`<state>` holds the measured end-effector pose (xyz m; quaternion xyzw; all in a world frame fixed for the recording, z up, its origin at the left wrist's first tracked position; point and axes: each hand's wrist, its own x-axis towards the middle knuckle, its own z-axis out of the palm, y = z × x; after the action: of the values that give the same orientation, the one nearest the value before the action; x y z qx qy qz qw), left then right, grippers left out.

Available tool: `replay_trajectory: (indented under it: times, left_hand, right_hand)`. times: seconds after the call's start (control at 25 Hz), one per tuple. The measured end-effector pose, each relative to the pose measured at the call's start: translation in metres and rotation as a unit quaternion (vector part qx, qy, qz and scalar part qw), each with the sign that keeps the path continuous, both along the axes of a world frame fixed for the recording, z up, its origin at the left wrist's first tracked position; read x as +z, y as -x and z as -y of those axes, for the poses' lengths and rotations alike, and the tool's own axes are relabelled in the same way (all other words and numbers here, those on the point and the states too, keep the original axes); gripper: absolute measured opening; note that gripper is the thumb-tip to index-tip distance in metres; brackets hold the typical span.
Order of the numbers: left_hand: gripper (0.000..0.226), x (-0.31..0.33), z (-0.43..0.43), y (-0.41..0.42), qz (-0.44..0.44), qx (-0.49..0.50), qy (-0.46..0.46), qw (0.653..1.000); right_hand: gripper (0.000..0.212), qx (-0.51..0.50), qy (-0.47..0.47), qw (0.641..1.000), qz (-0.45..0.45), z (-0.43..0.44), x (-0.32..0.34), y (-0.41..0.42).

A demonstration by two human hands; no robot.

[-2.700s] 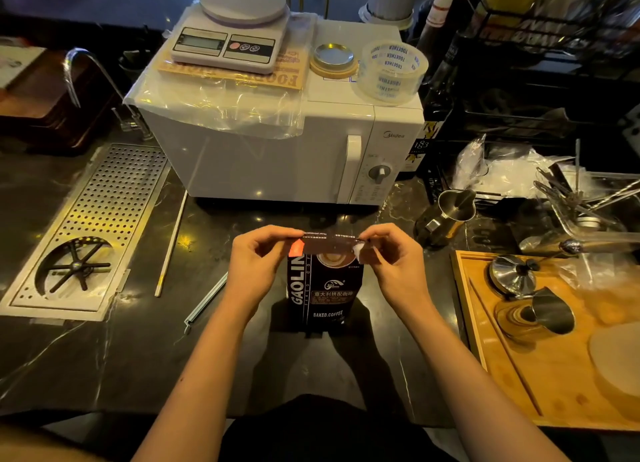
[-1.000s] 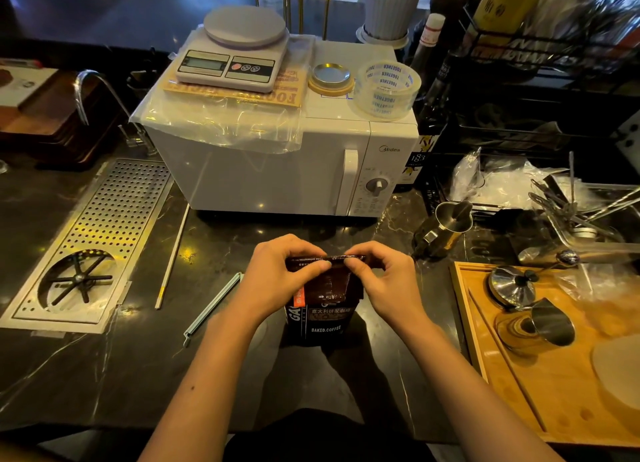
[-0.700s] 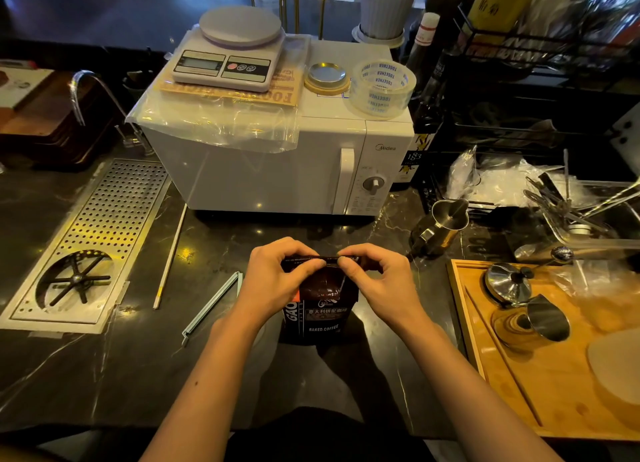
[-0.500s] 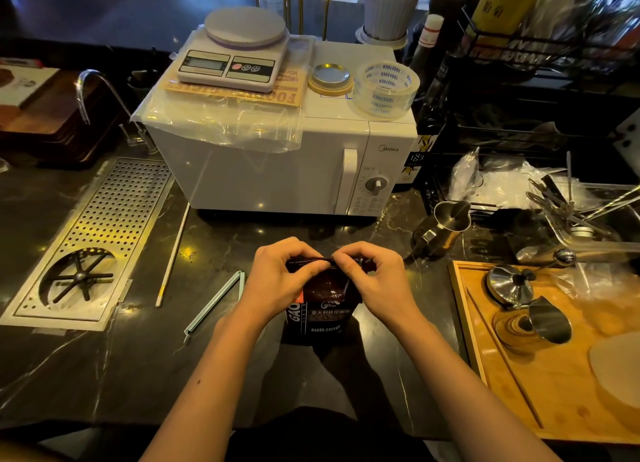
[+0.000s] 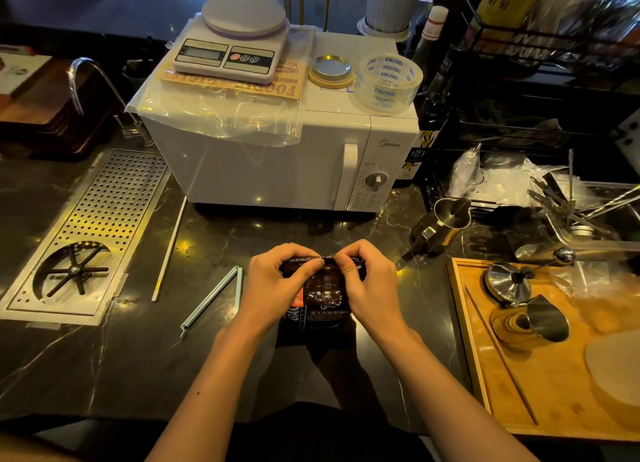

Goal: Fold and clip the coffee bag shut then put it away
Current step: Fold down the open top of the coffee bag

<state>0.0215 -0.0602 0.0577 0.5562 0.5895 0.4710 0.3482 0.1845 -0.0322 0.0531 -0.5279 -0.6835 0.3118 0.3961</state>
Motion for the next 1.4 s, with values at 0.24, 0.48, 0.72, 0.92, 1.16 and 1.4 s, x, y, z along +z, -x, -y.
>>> replay_trajectory:
  times: [0.24,0.48,0.72,0.92,1.16,1.4]
  left_hand:
    - [0.017,0.001,-0.002,0.000,0.007,0.013,-0.001,1.000]
    - [0.014,-0.003,-0.007,0.000,0.048,0.025,0.014,0.998]
    - [0.016,-0.005,-0.004,-0.005,0.148,0.004,0.073,0.986]
    - [0.009,-0.009,-0.004,-0.007,0.195,0.049,0.074,0.977]
    - [0.013,-0.008,-0.002,-0.006,0.292,0.059,0.070,0.952]
    - [0.025,-0.004,0.000,0.003,0.282,-0.004,0.088,0.955]
  right_hand:
    - [0.005,-0.021,0.024,0.997,-0.065,0.001,-0.001,-0.002]
    - [0.005,-0.059,0.099,0.979,-0.165,-0.001,0.001,-0.008]
    - [0.013,-0.056,0.096,0.982,-0.153,-0.002,0.001,-0.002]
    - [0.018,-0.046,0.115,0.978,-0.168,-0.003,-0.001,-0.002]
    - [0.013,-0.064,0.134,0.966,-0.210,0.002,-0.002,-0.002]
    - [0.016,-0.058,0.132,0.964,-0.225,0.001,0.000,-0.004]
